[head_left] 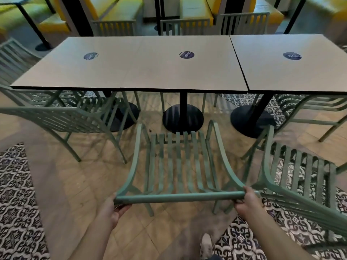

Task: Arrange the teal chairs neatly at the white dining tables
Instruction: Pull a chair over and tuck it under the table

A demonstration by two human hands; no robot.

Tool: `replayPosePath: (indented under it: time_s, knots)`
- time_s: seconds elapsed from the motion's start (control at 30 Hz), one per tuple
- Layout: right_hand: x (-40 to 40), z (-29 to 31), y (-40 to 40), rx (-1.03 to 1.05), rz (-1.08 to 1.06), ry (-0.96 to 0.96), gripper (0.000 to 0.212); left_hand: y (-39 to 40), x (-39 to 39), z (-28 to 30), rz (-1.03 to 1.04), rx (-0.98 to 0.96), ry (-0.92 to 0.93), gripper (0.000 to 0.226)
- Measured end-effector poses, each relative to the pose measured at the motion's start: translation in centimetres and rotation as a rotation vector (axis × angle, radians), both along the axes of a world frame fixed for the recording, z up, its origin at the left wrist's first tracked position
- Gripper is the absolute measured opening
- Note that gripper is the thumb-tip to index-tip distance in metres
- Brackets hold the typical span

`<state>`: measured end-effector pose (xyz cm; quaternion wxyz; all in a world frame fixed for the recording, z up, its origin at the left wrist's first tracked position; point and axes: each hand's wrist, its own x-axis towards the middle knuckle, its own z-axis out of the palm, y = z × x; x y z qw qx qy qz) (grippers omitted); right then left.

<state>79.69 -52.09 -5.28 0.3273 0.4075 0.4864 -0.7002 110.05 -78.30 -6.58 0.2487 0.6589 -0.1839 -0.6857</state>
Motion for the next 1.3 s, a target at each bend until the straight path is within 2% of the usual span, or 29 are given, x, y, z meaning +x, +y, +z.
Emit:
replayPosePath:
  time_s: [0.17,0.33,0.47,0.7,0.83,0.97,1.3]
  knots:
    - [-2.4,0.0,-2.3,0.047,-0.026,0.006,0.050,-2.0,-3.1,0.9,-0.019,0.008,0.012,0.017]
    - [-5.6,-0.4,-5.3,0.037,-0.036,0.024,0.050,-5.7,-6.9,0.9,-0.003,-0.013,-0.017,0.020]
    - [-7.9,-0.7,-8.6,0.021,-0.046,0.061,0.051,-9.3,-10.1,0.9,-0.006,-0.025,-0.069,0.042]
    - [-13.0,-1.2,-13.8,0.006,-0.028,0.056,0.048,-14.5,-15.3,1.6,0.006,-0.030,-0.098,0.041]
    - [-15.1,-1.5,-16.1,-0.016,-0.013,0.068,0.050,-17.2,-17.7,1.8,0.005,-0.047,-0.097,0.027]
    - [-16.8,-1.6,-18.1,-0.022,-0.005,0.062,0.050,-19.6,-19.4,1.6,0.026,-0.039,-0.096,0.041]
    - [-19.7,-1.4,-22.1,0.022,-0.041,0.022,0.052,-23.6,-22.1,2.3,-0.012,-0.013,-0.060,0.041]
